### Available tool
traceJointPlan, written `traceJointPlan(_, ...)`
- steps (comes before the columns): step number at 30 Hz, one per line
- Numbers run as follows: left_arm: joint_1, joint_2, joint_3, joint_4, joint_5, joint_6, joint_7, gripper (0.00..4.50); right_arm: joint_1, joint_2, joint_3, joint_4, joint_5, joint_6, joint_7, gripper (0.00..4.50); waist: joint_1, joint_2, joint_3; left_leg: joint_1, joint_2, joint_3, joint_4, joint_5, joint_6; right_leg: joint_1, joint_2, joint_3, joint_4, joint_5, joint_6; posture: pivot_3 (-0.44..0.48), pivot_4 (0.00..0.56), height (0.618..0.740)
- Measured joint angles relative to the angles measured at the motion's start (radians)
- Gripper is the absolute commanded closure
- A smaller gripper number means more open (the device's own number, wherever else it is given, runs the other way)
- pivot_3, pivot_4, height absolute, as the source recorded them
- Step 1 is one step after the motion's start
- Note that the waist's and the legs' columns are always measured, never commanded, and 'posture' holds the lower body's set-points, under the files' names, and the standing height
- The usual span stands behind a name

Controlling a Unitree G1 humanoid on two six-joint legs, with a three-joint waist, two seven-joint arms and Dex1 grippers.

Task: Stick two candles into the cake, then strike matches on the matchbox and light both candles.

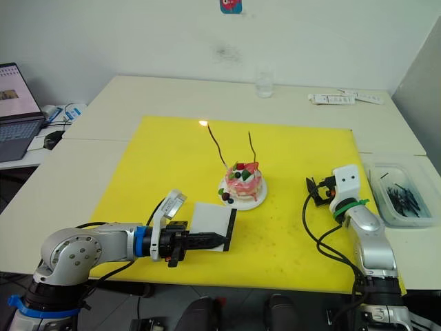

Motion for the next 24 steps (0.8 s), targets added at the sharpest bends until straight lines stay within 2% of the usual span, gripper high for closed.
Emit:
traceJointPlan(2, -0.001, 0.000, 0.000, 0.000, 0.000, 0.000, 0.000, 4.50, -0.004, 0.002, 0.007, 0.026, -0.008, 0.010, -0.019, 0.02, 0.000, 0.000, 0.000, 0.000, 0.000, 0.000, 0.000, 0.000, 0.000, 0.000, 0.000, 0.000, 0.000, 0.000, 0.000, 0.000, 0.150, 0.706)
traceJointPlan(5, -0.012, 0.000, 0.000, 0.000, 0.000, 0.000, 0.000, 4.50, -0.018, 0.010, 0.012, 0.031, -0.009, 0.039, -0.031, 0.64, 0.000, 0.000, 0.000, 0.000, 0.000, 0.000, 0.000, 0.000, 0.000, 0.000, 0.000, 0.000, 0.000, 0.000, 0.000, 0.000, 0.150, 0.706)
traceJointPlan(16, -0.015, -0.001, -0.001, 0.000, 0.002, -0.004, 0.001, 4.50, -0.004, 0.027, 0.056, -0.069, -0.011, 0.180, -0.062, 4.47, 0.003, 0.000, 0.000, 0.000, 0.000, 0.000, 0.000, 0.000, 0.000, 0.001, -0.001, 0.000, 0.000, 0.000, 0.000, 0.000, 0.150, 0.706)
traceJointPlan(22, -0.003, -0.002, -0.001, -0.001, 0.002, -0.004, 0.002, 4.50, 0.039, 0.027, 0.055, -0.161, 0.006, 0.242, -0.062, 4.47, 0.003, 0.000, 0.000, 0.000, 0.000, -0.001, 0.000, 0.000, 0.000, 0.001, -0.001, 0.000, 0.000, 0.000, 0.000, 0.000, 0.150, 0.706)
traceJointPlan(24, -0.003, -0.002, -0.001, -0.002, 0.002, -0.004, 0.002, 4.50, 0.088, 0.009, 0.056, -0.253, 0.025, 0.292, -0.039, 4.47, 0.004, 0.000, 0.000, -0.001, 0.000, -0.001, -0.001, 0.000, 0.000, 0.000, -0.001, -0.001, 0.000, 0.000, 0.000, 0.000, 0.150, 0.706)
